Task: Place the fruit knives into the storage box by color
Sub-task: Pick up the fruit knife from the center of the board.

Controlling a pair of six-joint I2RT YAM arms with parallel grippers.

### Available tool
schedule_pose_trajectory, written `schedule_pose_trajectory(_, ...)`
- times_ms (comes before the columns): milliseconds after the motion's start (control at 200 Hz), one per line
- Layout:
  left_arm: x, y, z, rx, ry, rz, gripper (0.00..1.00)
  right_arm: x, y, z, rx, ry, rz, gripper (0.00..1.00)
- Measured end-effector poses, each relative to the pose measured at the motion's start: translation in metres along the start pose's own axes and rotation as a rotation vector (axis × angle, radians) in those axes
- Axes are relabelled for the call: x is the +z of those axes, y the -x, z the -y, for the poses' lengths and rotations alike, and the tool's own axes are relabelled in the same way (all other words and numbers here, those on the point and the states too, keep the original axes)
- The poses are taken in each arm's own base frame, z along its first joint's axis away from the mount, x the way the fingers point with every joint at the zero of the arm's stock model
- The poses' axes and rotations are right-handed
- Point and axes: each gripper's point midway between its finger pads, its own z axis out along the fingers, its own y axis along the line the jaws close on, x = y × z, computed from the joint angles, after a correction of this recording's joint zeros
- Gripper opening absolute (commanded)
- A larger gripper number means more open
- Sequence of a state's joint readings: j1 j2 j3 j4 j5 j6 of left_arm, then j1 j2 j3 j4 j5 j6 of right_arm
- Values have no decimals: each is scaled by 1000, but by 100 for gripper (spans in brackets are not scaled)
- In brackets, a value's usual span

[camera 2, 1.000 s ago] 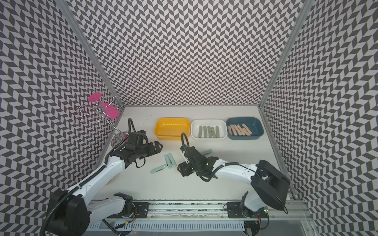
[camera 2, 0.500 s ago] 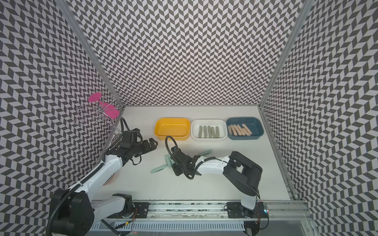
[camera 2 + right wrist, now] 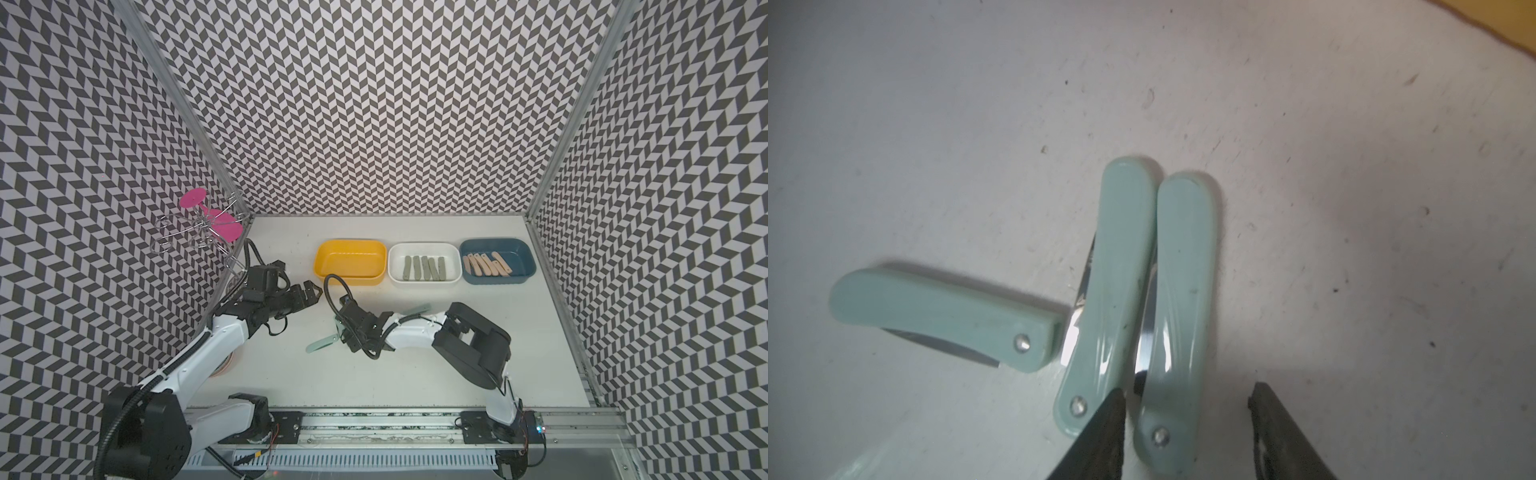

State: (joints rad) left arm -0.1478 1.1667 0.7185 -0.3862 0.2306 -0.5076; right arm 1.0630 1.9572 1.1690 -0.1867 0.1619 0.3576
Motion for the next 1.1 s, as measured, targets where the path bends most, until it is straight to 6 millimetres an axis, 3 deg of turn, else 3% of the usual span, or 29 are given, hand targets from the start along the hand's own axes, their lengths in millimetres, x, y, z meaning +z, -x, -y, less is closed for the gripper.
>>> schedule_pose_trajectory(185,0,1,1,-2,-6,2,100,8,11,0,-9,-28,21,34)
schedule_pose_trajectory(391,0,1,3,-4,-17,3,100,11,16,12,8,-90,40,30)
schedule_pose_trajectory(521,0,1,4,-4,-21,2,100,12,18,24,34,-112,49,30)
schedule_pose_trajectory(686,0,1,4,-4,-22,2,100,13,23,34,51,-123,53,39)
schedule_pose_trajectory(1097,0,2,6,-5,-29,5,100,28,42,29,53,-116,72,36)
